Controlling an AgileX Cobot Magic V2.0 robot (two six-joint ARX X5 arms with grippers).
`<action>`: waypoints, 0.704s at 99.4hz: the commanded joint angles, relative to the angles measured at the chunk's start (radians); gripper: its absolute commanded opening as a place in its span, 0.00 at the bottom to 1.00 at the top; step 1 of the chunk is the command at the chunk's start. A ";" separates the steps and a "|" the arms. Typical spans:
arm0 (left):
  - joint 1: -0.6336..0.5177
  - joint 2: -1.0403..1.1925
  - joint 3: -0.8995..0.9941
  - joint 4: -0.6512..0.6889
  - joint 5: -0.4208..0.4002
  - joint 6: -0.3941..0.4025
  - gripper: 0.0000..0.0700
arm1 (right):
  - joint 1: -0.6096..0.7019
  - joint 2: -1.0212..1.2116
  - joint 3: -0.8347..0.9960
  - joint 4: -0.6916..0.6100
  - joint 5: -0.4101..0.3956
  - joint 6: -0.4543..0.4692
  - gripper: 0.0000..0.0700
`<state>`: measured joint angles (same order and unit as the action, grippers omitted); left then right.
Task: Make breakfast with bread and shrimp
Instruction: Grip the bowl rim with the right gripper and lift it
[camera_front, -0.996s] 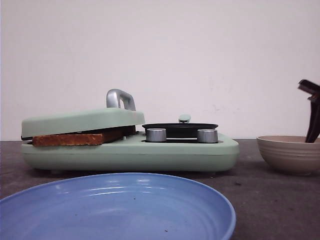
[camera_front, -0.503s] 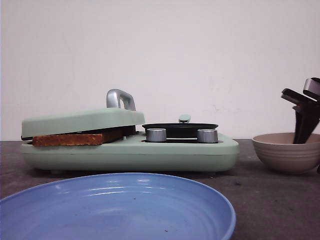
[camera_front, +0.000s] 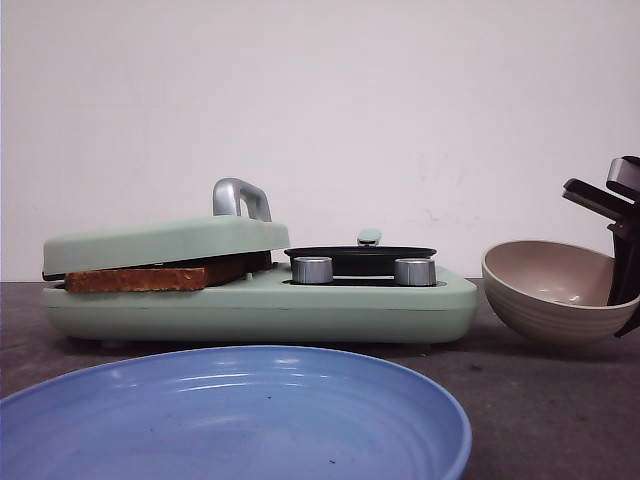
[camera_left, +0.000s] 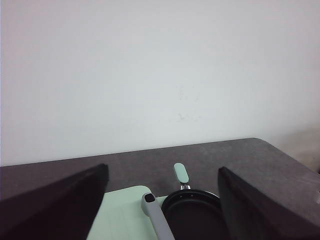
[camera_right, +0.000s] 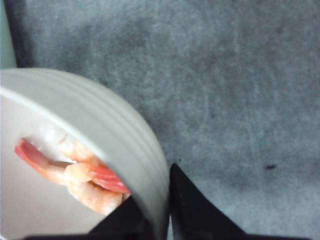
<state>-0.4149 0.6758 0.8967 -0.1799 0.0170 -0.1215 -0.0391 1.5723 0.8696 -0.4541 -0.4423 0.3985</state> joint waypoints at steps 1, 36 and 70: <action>-0.004 0.006 0.011 0.012 -0.003 0.008 0.61 | 0.002 0.018 0.015 0.016 -0.003 0.006 0.00; -0.004 0.006 0.011 0.012 -0.003 0.008 0.61 | -0.015 -0.008 0.127 0.049 -0.104 0.022 0.00; -0.005 0.016 0.011 0.004 -0.003 0.008 0.61 | 0.150 -0.007 0.356 0.216 -0.041 0.050 0.00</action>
<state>-0.4149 0.6827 0.8967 -0.1822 0.0170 -0.1215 0.0753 1.5543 1.2007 -0.2890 -0.5106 0.4248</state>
